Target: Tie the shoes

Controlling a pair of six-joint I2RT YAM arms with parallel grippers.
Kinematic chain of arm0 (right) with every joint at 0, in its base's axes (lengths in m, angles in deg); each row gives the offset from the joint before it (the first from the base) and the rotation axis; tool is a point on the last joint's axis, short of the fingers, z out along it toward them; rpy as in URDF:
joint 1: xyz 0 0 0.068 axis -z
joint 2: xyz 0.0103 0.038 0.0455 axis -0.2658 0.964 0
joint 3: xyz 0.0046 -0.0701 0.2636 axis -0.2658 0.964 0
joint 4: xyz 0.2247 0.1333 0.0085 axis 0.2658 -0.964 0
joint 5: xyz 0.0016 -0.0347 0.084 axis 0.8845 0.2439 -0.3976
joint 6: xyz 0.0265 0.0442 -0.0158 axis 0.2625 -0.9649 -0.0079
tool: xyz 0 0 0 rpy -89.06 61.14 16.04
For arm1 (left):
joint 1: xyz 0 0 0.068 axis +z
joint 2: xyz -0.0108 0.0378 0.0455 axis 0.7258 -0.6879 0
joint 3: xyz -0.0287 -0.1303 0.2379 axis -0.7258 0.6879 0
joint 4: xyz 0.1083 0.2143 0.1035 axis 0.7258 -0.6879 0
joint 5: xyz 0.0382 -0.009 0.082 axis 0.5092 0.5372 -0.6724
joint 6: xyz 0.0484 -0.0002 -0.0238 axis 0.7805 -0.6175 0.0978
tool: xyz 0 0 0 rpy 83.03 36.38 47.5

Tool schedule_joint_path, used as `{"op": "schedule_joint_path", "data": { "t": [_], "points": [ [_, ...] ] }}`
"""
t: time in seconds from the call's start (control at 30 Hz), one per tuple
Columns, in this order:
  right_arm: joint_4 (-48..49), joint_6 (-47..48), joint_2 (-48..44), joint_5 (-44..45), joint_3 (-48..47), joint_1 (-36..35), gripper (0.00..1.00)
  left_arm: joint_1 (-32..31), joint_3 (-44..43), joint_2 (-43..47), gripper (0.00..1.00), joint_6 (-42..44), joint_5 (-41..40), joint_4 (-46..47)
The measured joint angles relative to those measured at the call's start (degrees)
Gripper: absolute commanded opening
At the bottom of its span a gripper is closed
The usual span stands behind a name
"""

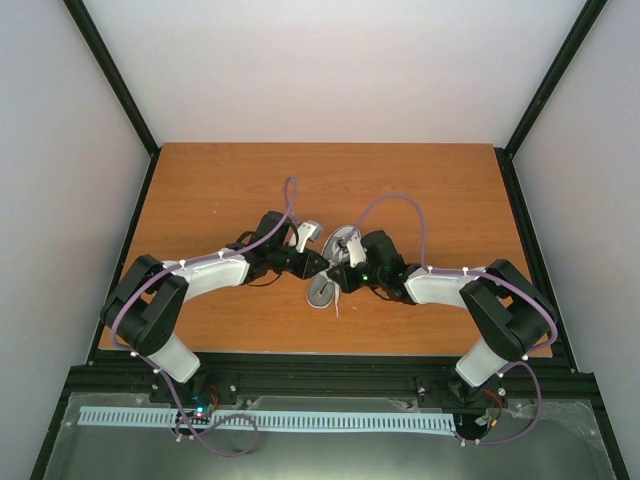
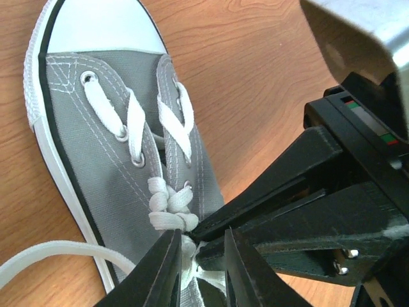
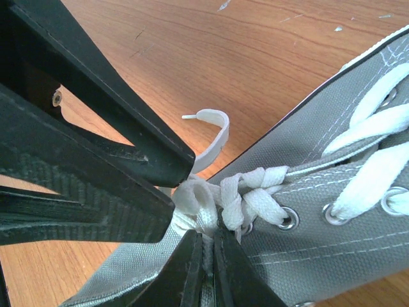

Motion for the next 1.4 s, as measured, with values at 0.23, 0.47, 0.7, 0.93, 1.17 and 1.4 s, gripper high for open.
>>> {"op": "schedule_joint_path", "data": {
  "t": [0.23, 0.47, 0.7, 0.93, 1.17, 1.4],
  "points": [
    [0.0, 0.0, 0.0, 0.0, 0.0, 0.0, 0.07, -0.2, -0.4, -0.7, 0.22, 0.5, -0.9, -1.3],
    [0.0, 0.0, 0.0, 0.0, 0.0, 0.0, 0.07, -0.3, -0.8, -1.3, 0.23, 1.0, -2.8, -2.4],
    [0.0, 0.0, 0.0, 0.0, 0.0, 0.0, 0.07, -0.8, -1.7, -2.6, 0.23, 1.3, -4.5, -3.2],
    [0.0, 0.0, 0.0, 0.0, 0.0, 0.0, 0.07, -0.8, -2.8, -4.2, 0.19, 1.3, -5.0, -3.5],
    [0.2, 0.0, 0.0, 0.0, 0.0, 0.0, 0.08, -0.9, -3.4, -5.4, 0.01, 0.2, -5.2, -3.5],
    [-0.3, -0.8, -2.1, 1.3, 0.6, 0.0, 0.37, -0.9, -2.0, -4.6, 0.01, -3.4, -5.3, -0.9]
  ]
}}
